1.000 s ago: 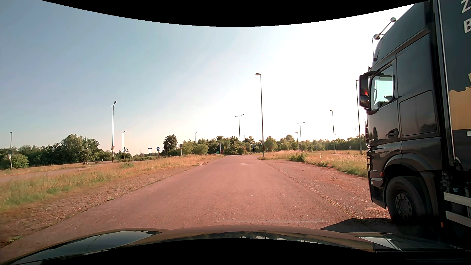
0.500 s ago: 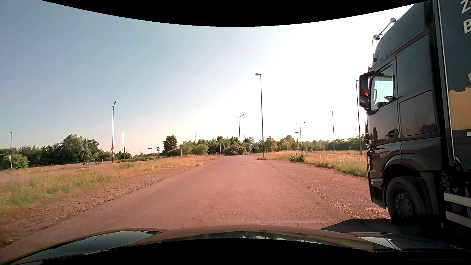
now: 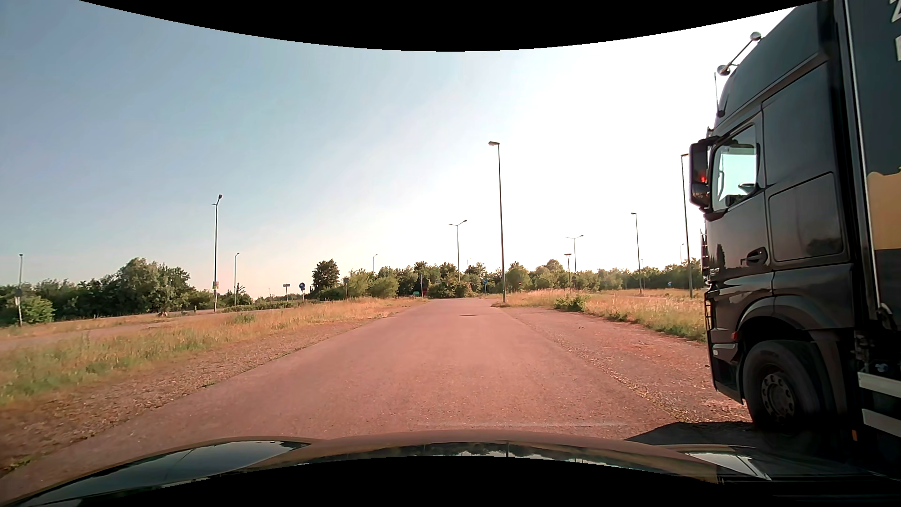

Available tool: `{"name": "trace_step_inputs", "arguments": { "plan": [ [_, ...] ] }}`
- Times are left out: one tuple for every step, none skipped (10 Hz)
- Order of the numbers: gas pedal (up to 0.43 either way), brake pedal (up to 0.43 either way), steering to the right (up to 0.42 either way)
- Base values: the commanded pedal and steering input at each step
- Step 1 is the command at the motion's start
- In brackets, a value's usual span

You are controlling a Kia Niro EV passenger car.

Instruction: Follow the waypoints while adhering to traffic rules and regulations

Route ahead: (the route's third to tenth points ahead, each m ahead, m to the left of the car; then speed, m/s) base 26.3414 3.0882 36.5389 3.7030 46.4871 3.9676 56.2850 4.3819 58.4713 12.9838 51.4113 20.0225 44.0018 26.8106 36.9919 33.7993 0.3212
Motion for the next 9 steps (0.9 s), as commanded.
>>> {"name": "trace_step_inputs", "arguments": {
  "plan": [
    [0.220,0.006,-0.009],
    [0.240,0.006,-0.009],
    [0.248,0.006,-0.009],
    [0.268,0.006,-0.009],
    [0.299,0.006,-0.008],
    [0.319,0.006,-0.008],
    [0.319,0.006,-0.010],
    [0.331,0.006,-0.012],
    [0.331,0.006,-0.016]
  ]
}}
